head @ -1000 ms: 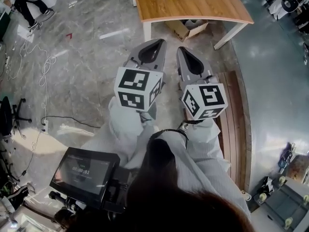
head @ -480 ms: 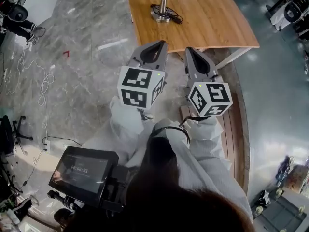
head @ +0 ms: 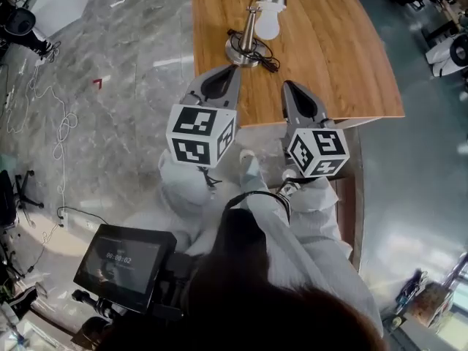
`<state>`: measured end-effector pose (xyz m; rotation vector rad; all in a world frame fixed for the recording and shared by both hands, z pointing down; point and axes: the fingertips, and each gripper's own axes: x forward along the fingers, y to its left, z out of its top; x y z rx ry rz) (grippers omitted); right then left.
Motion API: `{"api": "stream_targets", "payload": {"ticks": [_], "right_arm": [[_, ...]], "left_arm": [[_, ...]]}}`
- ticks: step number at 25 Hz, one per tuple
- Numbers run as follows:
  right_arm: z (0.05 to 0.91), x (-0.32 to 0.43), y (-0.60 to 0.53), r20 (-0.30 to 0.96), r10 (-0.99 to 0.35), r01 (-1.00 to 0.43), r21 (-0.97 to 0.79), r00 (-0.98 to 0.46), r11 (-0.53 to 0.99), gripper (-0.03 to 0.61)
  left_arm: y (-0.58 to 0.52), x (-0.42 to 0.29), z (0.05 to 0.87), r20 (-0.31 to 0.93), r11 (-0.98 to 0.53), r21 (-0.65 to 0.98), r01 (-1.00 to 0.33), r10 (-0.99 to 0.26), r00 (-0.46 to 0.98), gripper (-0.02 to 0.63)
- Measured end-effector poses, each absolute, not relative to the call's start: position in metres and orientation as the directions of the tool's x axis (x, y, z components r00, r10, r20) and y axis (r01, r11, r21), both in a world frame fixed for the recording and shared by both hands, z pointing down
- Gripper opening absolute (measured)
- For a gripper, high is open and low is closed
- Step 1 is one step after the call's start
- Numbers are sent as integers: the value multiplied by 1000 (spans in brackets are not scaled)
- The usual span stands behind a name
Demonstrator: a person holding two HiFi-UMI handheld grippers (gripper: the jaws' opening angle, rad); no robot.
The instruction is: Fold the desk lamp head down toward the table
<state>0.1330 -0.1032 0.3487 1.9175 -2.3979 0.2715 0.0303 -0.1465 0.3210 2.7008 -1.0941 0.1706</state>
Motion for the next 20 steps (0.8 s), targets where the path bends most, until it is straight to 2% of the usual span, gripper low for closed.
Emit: {"api": "stream_targets", "payload": {"ticks": [5, 12, 16, 20], "right_arm": [[358, 179, -190, 175, -924, -940, -104, -340, 326, 2], [374, 198, -283, 205, -870, -894, -123, -448, 431, 2], [389, 193, -318, 219, -835, -863, -132, -505, 488, 5], [404, 192, -354, 219, -789, -819, -150, -573, 553, 23]], "left_arm": [[-231, 61, 321, 193, -610, 175, -772, -748, 635, 2], [-304, 79, 326, 213, -589, 201, -782, -753, 622, 2], [-334, 82, 333, 201, -623, 244, -743, -717, 667, 2], [-364, 100, 340, 213, -682, 352, -641, -608, 765, 2]]}}
